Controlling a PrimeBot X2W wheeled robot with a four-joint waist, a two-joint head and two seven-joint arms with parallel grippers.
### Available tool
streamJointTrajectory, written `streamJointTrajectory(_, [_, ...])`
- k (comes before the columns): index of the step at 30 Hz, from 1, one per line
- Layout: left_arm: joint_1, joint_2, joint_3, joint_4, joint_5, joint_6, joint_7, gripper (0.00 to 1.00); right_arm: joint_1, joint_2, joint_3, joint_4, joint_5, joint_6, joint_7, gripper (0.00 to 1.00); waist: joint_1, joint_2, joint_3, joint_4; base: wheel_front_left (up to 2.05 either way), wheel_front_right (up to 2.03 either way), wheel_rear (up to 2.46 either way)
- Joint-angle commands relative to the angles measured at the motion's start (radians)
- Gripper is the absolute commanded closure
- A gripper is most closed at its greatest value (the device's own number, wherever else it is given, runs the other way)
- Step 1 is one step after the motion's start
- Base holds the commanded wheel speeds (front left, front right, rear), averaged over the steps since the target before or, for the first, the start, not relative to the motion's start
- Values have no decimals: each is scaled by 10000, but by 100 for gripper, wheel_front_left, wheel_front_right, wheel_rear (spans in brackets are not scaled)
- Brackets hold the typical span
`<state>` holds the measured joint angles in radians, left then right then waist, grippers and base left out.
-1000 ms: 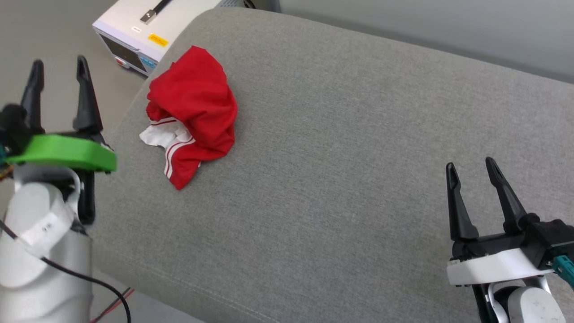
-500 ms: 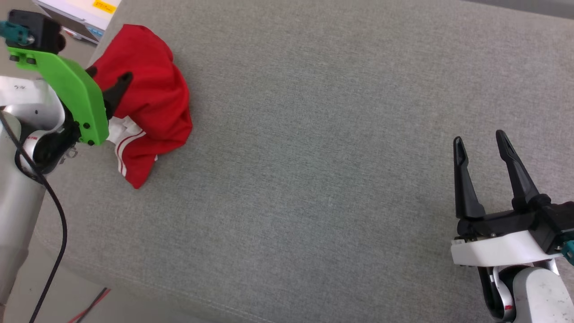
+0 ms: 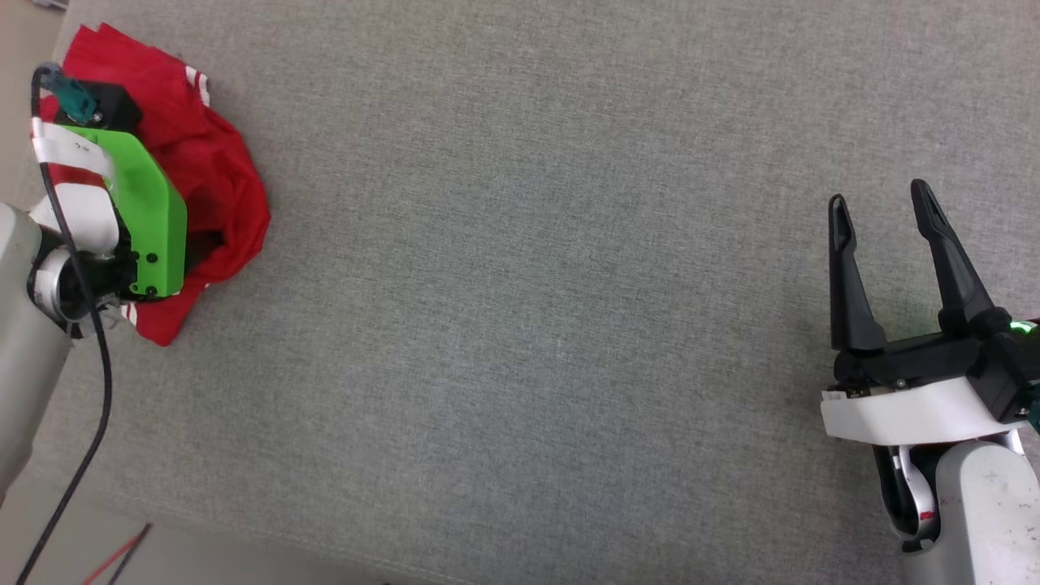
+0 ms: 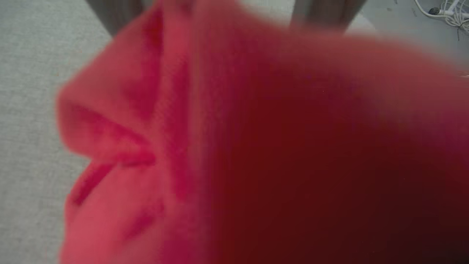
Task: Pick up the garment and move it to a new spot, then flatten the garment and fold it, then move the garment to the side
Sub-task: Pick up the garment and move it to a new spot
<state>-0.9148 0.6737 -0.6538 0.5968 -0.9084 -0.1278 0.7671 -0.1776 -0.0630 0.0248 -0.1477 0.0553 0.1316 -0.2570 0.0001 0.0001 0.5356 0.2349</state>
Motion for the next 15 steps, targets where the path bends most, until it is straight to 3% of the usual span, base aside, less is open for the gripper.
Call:
streamJointTrajectory(1, [112, -233, -381, 248, -59, -28, 110, 0, -194, -35, -23, -43, -61, -9, -47, 0, -1, -1, 381, -278, 0, 0, 0])
streamJointTrajectory(5, [170, -312, -813, 655, -315, -28, -22, 0, -241, -62, -59, -26, -58, -9, -47, 0, -1, -1, 466, -317, 0, 0, 0])
streamJointTrajectory(6, [155, -327, -891, 725, -389, -28, -109, 22, -248, -69, -71, -13, -54, -9, -47, 0, -1, -1, 463, -317, 0, 0, 0])
streamJointTrajectory(7, [135, -318, -965, 762, -431, -28, -185, 79, -248, -71, -87, 2, -51, -9, -47, 0, -1, -1, 442, -309, 0, 0, 0])
streamJointTrajectory(8, [96, -276, -1037, 780, -482, -28, -318, 100, -233, -70, -109, 28, -48, -9, -47, 0, -1, -1, 387, -295, 0, 0, 0])
streamJointTrajectory(15, [-556, 288, -1081, 570, -408, -28, -2023, 100, -31, -20, -192, 140, 61, -9, -47, 0, -1, -1, -374, -170, 0, 0, 0])
